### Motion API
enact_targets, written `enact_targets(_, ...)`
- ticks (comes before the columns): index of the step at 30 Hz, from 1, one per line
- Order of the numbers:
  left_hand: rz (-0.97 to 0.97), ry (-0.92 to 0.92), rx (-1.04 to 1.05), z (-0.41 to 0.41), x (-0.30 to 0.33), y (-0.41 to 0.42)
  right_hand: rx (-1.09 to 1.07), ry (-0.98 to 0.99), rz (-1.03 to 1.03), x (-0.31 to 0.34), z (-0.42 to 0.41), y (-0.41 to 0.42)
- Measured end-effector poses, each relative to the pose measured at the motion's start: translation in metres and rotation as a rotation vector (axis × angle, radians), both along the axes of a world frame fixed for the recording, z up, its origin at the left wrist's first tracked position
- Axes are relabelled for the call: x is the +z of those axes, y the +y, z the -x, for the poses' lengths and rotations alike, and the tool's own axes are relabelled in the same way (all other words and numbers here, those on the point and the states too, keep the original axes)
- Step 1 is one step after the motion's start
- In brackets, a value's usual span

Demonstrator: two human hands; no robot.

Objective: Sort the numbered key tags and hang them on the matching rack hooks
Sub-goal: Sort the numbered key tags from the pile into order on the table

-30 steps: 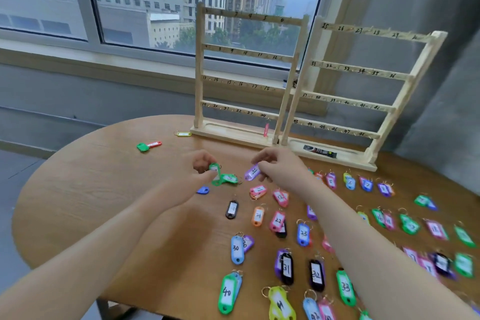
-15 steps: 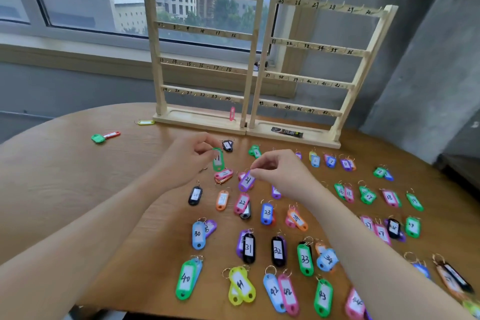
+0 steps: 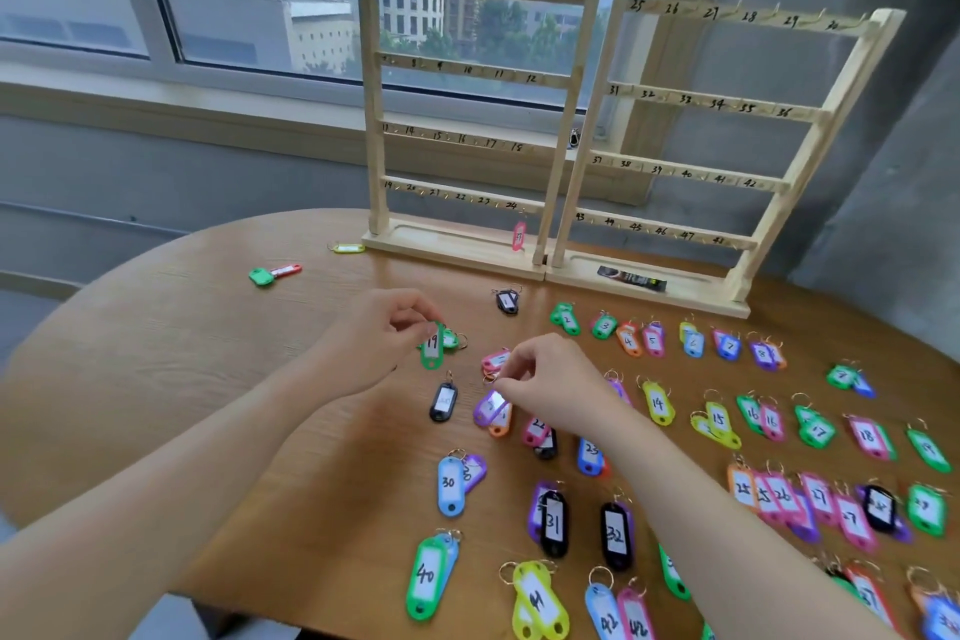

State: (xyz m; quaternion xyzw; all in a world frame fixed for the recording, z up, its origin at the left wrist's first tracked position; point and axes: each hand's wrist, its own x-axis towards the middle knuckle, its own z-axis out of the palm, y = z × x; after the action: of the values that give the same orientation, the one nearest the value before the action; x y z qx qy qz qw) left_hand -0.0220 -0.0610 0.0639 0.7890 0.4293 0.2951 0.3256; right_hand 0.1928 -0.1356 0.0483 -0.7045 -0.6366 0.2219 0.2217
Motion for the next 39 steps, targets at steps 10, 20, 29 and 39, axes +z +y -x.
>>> enact_targets(10, -0.021, 0.07, -0.04, -0.012, 0.013, 0.0, 0.008, -0.076, -0.1, 0.008, -0.012, -0.007)
enact_targets(20, -0.034, 0.064, -0.297, -0.103, 0.028, -0.019, -0.228, 0.041, -0.208, 0.028, -0.097, -0.073)
enact_targets(29, 0.005, 0.118, -0.599, -0.261, 0.018, -0.064, -0.513, -0.077, -0.213, 0.037, -0.195, -0.178)
enact_targets(39, -0.056, 0.109, -0.837, -0.415, 0.012, -0.114, -0.76, -0.027, -0.222, 0.02, -0.265, -0.266)
